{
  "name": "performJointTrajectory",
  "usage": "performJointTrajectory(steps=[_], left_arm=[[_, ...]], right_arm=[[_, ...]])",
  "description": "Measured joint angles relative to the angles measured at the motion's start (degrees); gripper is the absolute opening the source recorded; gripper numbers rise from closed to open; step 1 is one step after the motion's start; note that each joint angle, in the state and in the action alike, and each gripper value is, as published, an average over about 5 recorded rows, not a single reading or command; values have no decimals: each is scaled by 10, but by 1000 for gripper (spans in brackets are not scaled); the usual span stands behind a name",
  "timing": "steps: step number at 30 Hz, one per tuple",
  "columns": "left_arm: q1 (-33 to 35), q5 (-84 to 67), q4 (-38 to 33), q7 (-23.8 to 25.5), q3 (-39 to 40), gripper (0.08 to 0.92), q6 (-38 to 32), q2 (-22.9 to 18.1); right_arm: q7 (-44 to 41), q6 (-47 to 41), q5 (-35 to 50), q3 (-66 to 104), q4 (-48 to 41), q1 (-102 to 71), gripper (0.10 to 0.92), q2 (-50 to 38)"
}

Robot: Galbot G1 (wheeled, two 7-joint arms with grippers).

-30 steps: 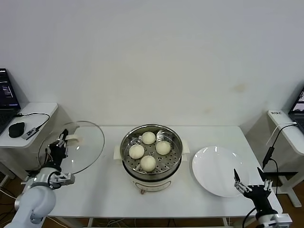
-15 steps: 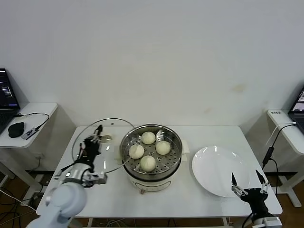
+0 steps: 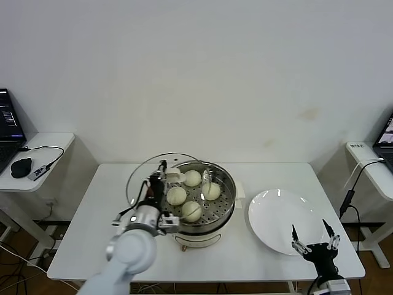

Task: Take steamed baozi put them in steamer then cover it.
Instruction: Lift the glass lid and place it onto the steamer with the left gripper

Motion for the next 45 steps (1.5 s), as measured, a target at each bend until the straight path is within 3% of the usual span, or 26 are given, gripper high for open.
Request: performJointTrajectory(steps=[11, 20, 45], left_arm=[[-23, 67, 47, 21, 51, 147, 13, -82], [-29, 101, 85, 21, 65, 147, 10, -125], [-24, 124, 125, 7, 44, 147, 0, -154]], right_arm=[[3, 5, -16, -1, -9, 2, 823, 2], [3, 10, -19, -1, -14, 1, 823, 3], [2, 15, -21, -5, -20, -3, 823, 0]])
